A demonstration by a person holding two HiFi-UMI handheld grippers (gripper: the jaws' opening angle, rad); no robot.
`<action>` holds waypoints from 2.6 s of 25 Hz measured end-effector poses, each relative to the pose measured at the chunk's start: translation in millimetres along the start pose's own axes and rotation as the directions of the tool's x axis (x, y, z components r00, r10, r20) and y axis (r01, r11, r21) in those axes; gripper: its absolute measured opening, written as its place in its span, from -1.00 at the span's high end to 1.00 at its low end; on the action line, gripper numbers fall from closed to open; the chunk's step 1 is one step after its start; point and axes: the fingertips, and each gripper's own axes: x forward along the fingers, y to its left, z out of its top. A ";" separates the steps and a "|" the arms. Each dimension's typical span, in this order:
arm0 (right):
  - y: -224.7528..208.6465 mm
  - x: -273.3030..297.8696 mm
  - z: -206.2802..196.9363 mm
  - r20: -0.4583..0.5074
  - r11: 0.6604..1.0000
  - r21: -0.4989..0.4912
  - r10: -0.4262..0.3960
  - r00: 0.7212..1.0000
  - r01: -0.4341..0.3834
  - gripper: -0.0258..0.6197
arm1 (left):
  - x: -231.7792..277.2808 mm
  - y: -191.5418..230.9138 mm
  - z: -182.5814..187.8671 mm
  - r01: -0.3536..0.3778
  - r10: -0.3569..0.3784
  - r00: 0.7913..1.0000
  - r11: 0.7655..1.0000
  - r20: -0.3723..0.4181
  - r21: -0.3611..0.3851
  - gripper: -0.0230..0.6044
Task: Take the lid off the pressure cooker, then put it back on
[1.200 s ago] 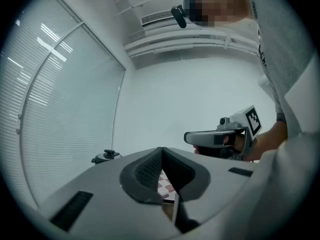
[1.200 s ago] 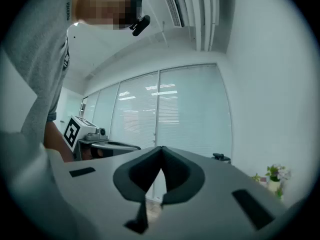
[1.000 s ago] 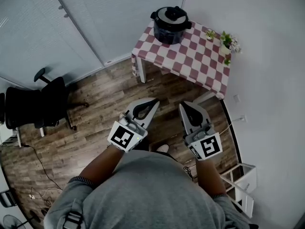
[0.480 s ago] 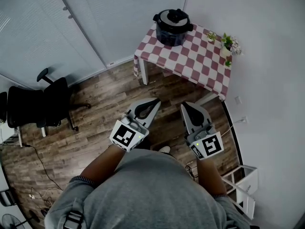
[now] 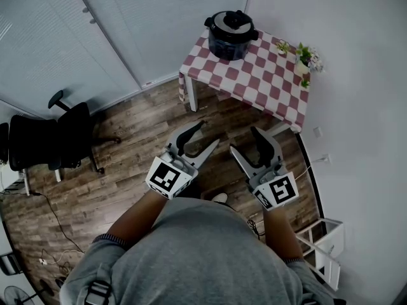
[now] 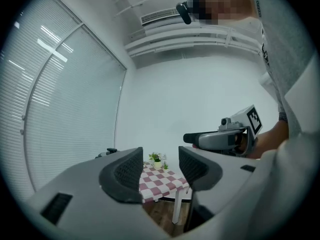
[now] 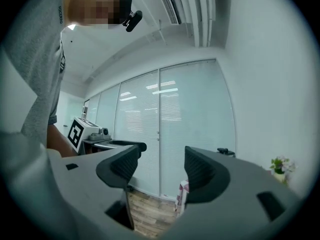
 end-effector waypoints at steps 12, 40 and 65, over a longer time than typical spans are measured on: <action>-1.9 25.2 -4.8 -0.019 0.999 0.026 0.021 1.000 -0.020 -0.19 | -2.1 29.0 1.3 -0.003 0.003 1.000 1.000 -0.003 0.018 -0.07; -19.8 152.2 -15.5 -0.081 0.997 0.026 -0.069 0.994 0.072 -0.22 | -3.0 169.6 -16.0 0.042 -0.042 0.998 0.999 -0.035 -0.005 -0.11; -210.4 217.0 -15.6 -0.066 0.995 0.029 -0.098 0.993 0.100 -0.22 | 176.5 253.0 -26.4 0.062 -0.063 0.994 0.998 -0.089 -0.014 -0.11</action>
